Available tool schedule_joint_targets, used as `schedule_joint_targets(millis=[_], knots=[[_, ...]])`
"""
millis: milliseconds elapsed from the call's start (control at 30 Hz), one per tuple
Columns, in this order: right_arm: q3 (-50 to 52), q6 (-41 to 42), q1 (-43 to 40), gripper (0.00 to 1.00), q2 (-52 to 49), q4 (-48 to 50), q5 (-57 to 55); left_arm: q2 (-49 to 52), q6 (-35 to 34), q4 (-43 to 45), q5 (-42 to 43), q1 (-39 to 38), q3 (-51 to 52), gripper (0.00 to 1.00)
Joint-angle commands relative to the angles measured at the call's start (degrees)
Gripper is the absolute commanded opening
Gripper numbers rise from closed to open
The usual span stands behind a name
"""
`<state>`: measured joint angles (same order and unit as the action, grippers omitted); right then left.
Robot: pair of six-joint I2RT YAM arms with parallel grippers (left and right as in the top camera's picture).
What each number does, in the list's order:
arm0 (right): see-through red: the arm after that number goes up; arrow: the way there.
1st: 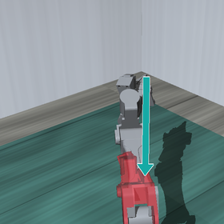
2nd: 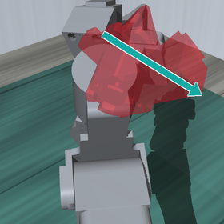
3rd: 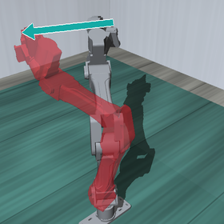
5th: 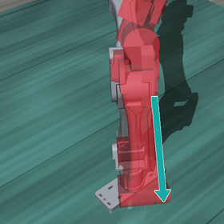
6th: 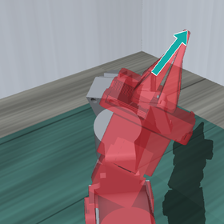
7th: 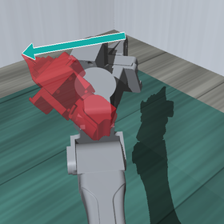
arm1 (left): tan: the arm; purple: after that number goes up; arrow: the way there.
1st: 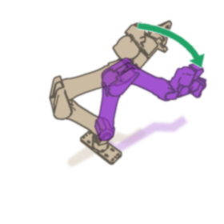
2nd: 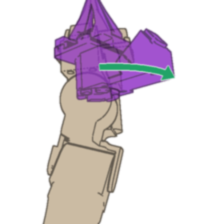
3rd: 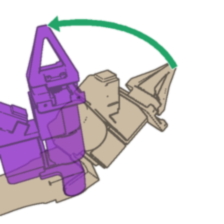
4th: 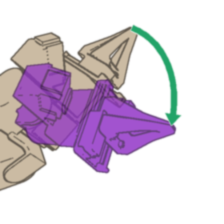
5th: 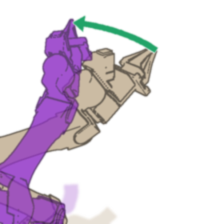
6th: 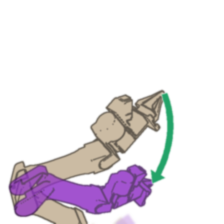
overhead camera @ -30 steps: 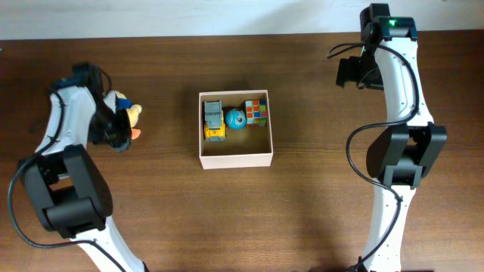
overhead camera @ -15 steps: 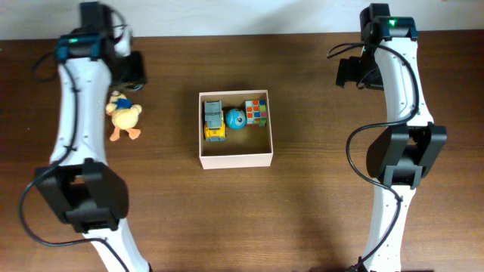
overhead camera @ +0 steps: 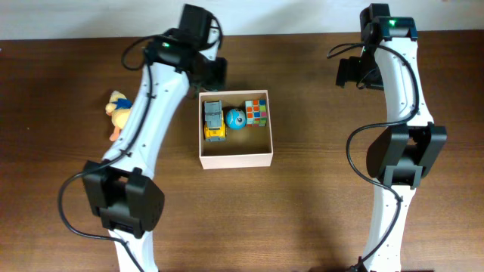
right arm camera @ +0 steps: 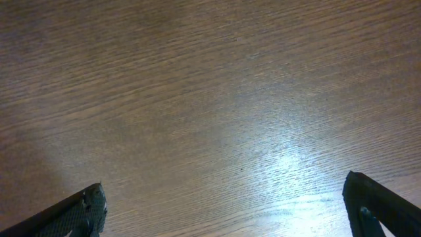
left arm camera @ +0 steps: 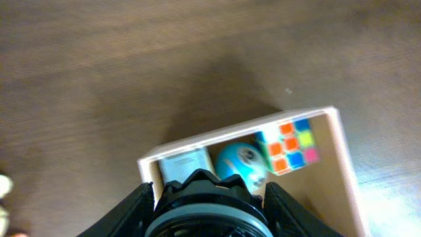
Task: Pack container
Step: 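Carry the held puck right over the box, then lower the puck into the box and open the left gripper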
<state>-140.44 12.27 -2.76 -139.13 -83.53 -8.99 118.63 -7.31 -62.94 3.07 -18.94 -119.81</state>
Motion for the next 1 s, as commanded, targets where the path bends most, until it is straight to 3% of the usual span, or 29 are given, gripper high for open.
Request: schedule_joint_targets(millis=[0,167,333,633,967], knots=[[0.0,0.7,-0.4,0.99,-0.1,0.0,-0.3,1.7,-2.3,-2.8,0.5,-3.5,-1.0,0.37],[0.0,0.7,-0.4,0.99,-0.1,0.0,-0.3,5.2,-2.3,-12.8,-3.4,-7.8,-1.0,0.37],[0.0,0.7,-0.4,0.99,-0.1,0.0,-0.3,8.4,-2.3,-17.2,-4.0,-9.5,-1.0,0.36],[0.0,0.7,-0.4,0.99,-0.1,0.0,-0.3,12.4,-2.5,-19.0,-9.0,-8.8,-0.8,0.35],[0.0,0.7,-0.4,0.99,-0.1,0.0,-0.3,12.5,-2.5,-17.4,-8.9,-6.1,2.8,0.31]])
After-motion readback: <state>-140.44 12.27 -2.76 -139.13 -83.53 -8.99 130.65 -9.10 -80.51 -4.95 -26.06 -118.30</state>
